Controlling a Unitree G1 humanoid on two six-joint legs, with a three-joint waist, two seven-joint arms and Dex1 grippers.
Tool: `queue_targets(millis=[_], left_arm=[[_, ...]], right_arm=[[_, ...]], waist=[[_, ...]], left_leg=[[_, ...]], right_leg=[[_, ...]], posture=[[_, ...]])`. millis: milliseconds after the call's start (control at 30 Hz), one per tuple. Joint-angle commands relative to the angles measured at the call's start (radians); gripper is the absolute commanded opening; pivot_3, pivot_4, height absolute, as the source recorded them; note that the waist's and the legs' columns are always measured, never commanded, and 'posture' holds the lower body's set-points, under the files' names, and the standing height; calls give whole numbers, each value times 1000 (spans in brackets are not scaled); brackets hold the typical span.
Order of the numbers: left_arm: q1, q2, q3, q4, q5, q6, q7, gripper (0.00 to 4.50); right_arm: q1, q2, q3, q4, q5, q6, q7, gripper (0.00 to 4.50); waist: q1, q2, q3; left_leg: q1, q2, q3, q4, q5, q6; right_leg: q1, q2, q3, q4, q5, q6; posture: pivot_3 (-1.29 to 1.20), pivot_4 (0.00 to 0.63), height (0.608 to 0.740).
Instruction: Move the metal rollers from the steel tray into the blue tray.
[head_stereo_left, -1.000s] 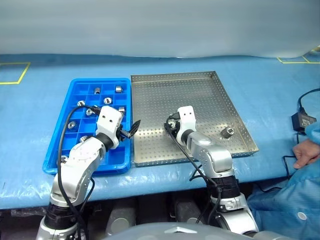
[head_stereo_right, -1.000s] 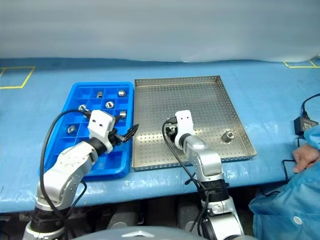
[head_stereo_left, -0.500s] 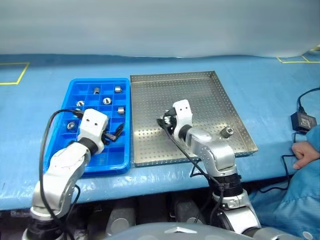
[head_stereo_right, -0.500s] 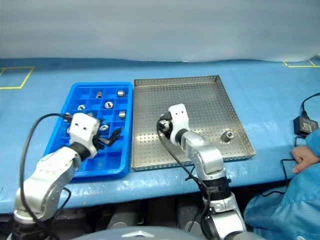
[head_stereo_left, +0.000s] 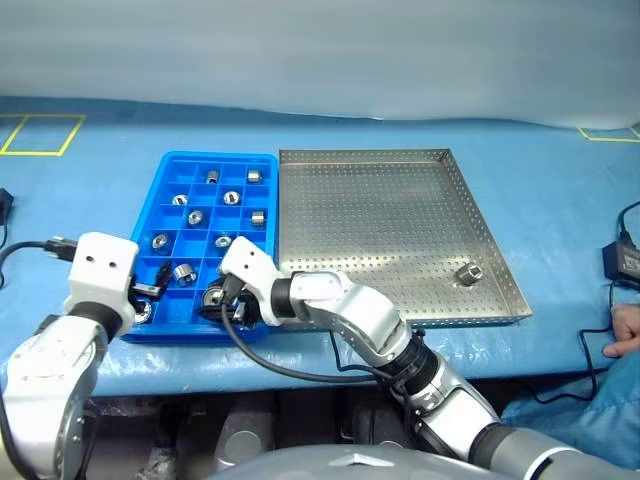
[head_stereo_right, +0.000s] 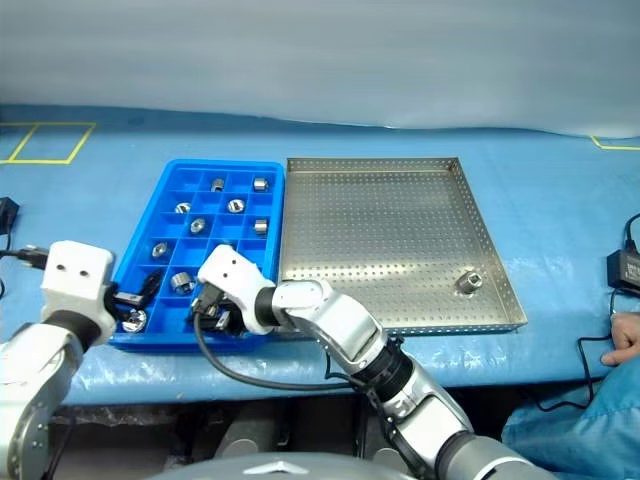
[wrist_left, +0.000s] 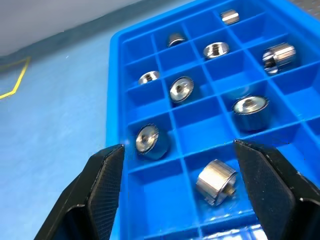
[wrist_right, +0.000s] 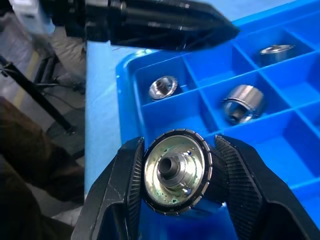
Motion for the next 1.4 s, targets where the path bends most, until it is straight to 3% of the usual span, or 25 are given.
queue_targets(millis=[33, 267, 467, 567, 767, 900, 1067, 1233, 1400], left_arm=[[1, 0, 8, -55, 4, 8, 3, 3801], [-8, -23, -43, -61, 7, 8, 16, 3801], [-30, -39, -73, -48, 0, -9, 20, 3801], [-48, -66, -115, -37, -16, -34, 13, 3801], [-130, -160, -289, 39, -37, -132, 12, 3801], [-237, -213, -452, 171, -46, -235, -30, 3801], [-309, -223, -540, 266, -56, -307, -88, 3801], [-356, -215, -589, 352, -54, -360, -139, 3801], [-377, -218, -614, 391, -48, -384, -151, 3801]], right_arm=[[-16, 39, 1, 32, -11, -59, 13, 1872], [-56, 82, -26, 175, -35, -94, 25, 1872], [-71, 93, -75, 181, -72, -165, -14, 3717], [-66, 79, -144, 118, -80, -196, -58, 3717], [-11, -79, -304, -134, -60, -112, -82, 3717], [100, -231, -484, -243, -116, 0, -194, 3717], [230, -343, -628, -322, -165, 126, -297, 3717], [297, -343, -661, -332, -224, 193, -400, 3717], [335, -308, -677, -336, -231, 211, -438, 3717]], waist=[[6, 0, 0], [19, -1, 0], [20, -1, -1], [21, -1, 0], [31, -1, -1], [25, -1, -1], [-13, 0, -1], [-73, 0, -1], [-95, 1, -1]], left_leg=[[1, 0, 0, 0, 0, 0], [1, 3, 0, -1, 2, -3], [0, 4, 0, -3, 2, -4], [-1, 4, 0, -3, 3, -4], [-2, 2, 0, -2, 2, -4], [-2, -2, 0, -2, 3, -4], [-4, -3, 2, -2, 2, -3], [-3, -2, 2, -3, 2, -3], [-2, -2, 2, -2, 2, -3]], right_leg=[[0, 0, 0, 0, -1, 1], [0, 1, -2, 0, 1, -2], [0, 3, -3, 1, 2, -7], [0, 3, -3, 1, 2, -7], [1, 0, -3, -1, 3, -6], [1, 2, -3, 0, 3, -7], [-1, 2, -2, 0, 3, -8], [-1, 4, 0, 1, 4, -4], [-1, 5, 2, 1, 2, 0]], posture=[[273, 150, 740], [276, 150, 740], [263, 150, 740], [245, 150, 740], [178, 150, 740], [116, 150, 740], [8, 150, 740], [-63, 150, 740], [-89, 150, 740]])
